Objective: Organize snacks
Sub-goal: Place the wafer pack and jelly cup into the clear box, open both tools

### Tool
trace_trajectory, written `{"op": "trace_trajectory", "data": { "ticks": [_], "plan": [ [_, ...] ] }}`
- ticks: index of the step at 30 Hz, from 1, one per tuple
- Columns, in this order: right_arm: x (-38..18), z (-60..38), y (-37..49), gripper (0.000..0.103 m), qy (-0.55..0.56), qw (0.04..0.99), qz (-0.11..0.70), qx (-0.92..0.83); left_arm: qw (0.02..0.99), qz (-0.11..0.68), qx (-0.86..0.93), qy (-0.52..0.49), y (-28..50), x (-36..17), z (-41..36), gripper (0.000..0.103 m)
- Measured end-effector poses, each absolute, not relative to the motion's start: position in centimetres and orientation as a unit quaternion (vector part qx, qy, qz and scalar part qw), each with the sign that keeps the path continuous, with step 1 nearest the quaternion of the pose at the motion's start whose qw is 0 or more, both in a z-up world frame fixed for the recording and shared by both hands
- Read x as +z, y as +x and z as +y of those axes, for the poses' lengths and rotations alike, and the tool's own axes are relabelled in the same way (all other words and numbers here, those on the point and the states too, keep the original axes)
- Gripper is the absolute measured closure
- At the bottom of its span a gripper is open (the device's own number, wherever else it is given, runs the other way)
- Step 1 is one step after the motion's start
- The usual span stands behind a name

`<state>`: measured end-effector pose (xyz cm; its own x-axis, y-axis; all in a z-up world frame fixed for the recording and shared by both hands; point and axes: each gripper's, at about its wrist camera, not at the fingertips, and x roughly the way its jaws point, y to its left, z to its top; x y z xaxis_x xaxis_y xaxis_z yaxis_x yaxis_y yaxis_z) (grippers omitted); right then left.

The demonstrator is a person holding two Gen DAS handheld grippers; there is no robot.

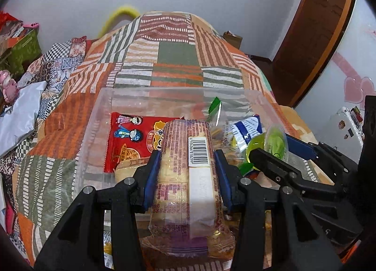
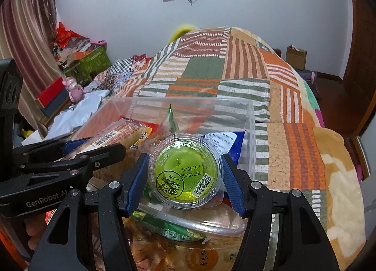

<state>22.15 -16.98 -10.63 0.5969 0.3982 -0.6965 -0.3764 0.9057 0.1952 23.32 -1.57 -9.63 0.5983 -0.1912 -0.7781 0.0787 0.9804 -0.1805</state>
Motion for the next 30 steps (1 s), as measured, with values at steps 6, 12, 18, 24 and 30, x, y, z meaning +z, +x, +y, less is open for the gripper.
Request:
{"op": "trace_trajectory", "data": {
  "ticks": [6,12,18,24,30],
  "plan": [
    [-10.9,-16.8,22.2,0.044,0.003,0.890,0.400,0.217,0.891,0.444,-0.069,-0.061,23.4,-10.0,-1.5,0.058],
    [-9.9,-16.9,21.6,0.042,-0.011,0.899,0.384,0.212,0.899,0.430,-0.066,-0.048,22.6,-8.9,-1.7,0.055],
    [-8.8,-17.1,20.6,0.040,-0.019,0.905,0.369,0.211,0.906,0.416,-0.065,-0.052,20.9,-7.4,-1.1,0.047],
    [-7.9,-18.1,19.3,0.039,-0.019,0.909,0.359,0.209,0.912,0.405,-0.055,-0.041,18.7,-6.1,-0.4,0.043],
    [-7.3,-19.2,17.8,0.032,-0.017,0.915,0.350,0.202,0.914,0.402,-0.044,-0.026,16.2,-5.5,0.9,0.037]
  ]
}}
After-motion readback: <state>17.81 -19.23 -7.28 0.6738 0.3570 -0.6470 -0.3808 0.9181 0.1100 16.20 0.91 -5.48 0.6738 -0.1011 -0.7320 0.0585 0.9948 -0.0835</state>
